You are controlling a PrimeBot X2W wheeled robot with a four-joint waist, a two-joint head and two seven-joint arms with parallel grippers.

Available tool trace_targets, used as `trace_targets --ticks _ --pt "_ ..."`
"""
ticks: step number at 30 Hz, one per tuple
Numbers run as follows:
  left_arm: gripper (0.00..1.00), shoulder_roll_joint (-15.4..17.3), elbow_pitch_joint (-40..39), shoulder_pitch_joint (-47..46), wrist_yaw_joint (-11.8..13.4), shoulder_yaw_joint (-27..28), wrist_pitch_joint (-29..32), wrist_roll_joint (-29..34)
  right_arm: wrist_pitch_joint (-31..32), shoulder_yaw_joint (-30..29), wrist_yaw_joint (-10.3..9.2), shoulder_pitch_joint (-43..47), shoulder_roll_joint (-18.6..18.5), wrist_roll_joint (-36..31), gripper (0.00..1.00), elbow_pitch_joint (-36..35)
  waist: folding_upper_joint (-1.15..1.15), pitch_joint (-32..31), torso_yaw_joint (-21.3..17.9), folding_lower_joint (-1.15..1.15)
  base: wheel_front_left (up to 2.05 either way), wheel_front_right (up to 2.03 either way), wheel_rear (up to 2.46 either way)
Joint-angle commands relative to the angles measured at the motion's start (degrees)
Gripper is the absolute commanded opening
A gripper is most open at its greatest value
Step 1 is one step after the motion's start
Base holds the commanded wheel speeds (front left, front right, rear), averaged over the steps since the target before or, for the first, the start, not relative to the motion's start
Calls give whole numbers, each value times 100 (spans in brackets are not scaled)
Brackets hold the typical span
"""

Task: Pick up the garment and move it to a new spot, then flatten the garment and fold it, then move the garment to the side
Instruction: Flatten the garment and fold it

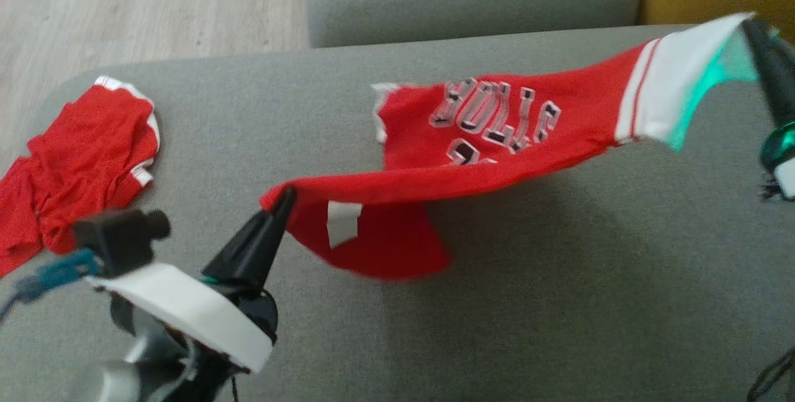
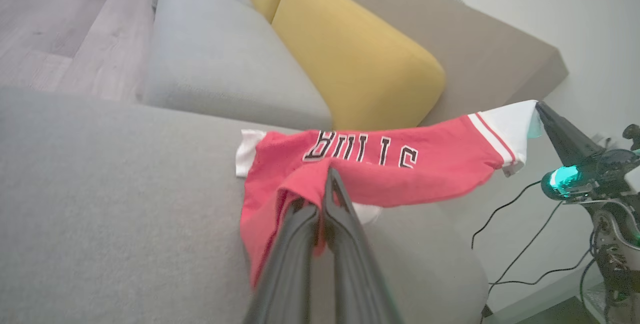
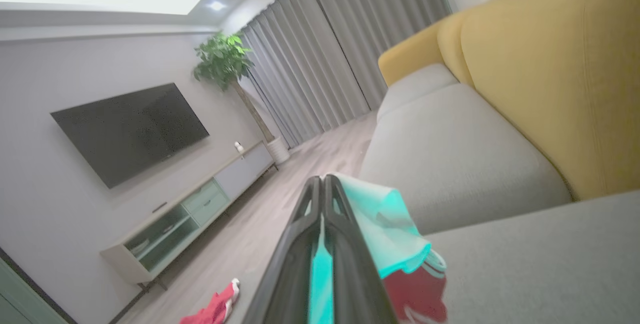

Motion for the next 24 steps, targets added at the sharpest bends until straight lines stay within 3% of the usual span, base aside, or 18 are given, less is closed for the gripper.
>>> trace_targets --ticks 1,8,13,18,24 --pt "0 133 -388 -443 19 346 73 -104 131 -34 44 -200 85 42 0 -468 0 -100 -97 0 0 0 0" --pt "0 380 -1314 -1084 75 770 640 -586 797 -520 44 -589 611 -126 0 -1751 0 -184 -206 0 0 0 0" --pt "0 504 -1616 -1596 148 923 1051 -879 1227 -660 44 -1089 755 -345 0 -2064 0 -116 -282 0 0 0 0" --pt "0 595 -1385 -2268 115 883 1454 -1094 1592 -641 44 -1625 803 -928 0 -1701 0 427 -247 0 0 0 0" --pt "0 580 85 -3518 -127 644 1733 -1011 1251 -415 44 -2541 799 -1868 0 -495 0 1274 -62 0 0 0 0"
